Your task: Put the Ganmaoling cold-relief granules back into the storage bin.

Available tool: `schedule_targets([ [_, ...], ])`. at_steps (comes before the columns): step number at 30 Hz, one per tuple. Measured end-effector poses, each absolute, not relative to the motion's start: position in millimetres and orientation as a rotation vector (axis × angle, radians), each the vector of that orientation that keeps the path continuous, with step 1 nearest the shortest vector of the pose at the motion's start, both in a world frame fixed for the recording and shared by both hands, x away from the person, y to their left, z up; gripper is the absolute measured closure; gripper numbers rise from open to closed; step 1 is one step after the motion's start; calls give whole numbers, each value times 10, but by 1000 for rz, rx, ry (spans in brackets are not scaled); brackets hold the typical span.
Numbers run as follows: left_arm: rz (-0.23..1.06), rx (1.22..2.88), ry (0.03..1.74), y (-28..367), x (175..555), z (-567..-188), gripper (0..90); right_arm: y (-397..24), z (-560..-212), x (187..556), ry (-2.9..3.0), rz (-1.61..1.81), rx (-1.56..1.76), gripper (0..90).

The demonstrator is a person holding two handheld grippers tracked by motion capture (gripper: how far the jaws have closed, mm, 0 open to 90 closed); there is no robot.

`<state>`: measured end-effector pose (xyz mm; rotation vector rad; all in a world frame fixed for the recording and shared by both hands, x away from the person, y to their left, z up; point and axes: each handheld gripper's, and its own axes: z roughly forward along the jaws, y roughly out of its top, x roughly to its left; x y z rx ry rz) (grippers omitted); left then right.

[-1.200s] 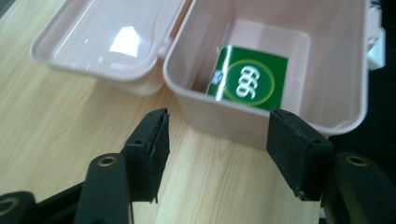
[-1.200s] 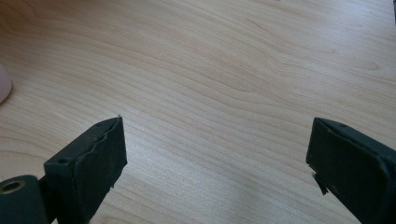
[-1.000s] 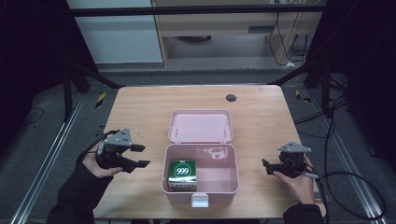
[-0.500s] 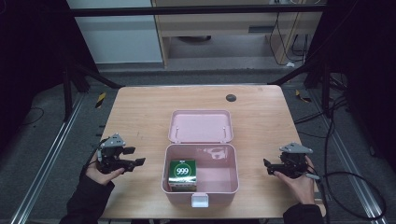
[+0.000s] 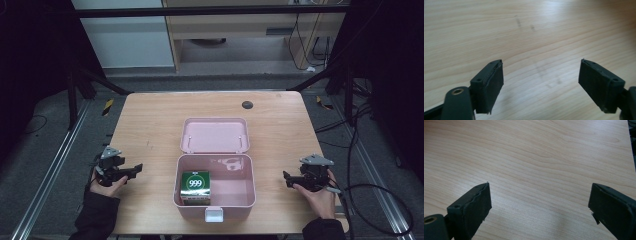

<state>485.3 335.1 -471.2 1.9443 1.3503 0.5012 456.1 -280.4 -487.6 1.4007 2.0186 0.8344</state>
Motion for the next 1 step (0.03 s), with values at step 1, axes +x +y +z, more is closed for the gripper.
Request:
schedule_targets([
  [1,519,1933,1385,3381,4860,-4746,172,-2810,-4879,4564,2016,836,1398,49],
])
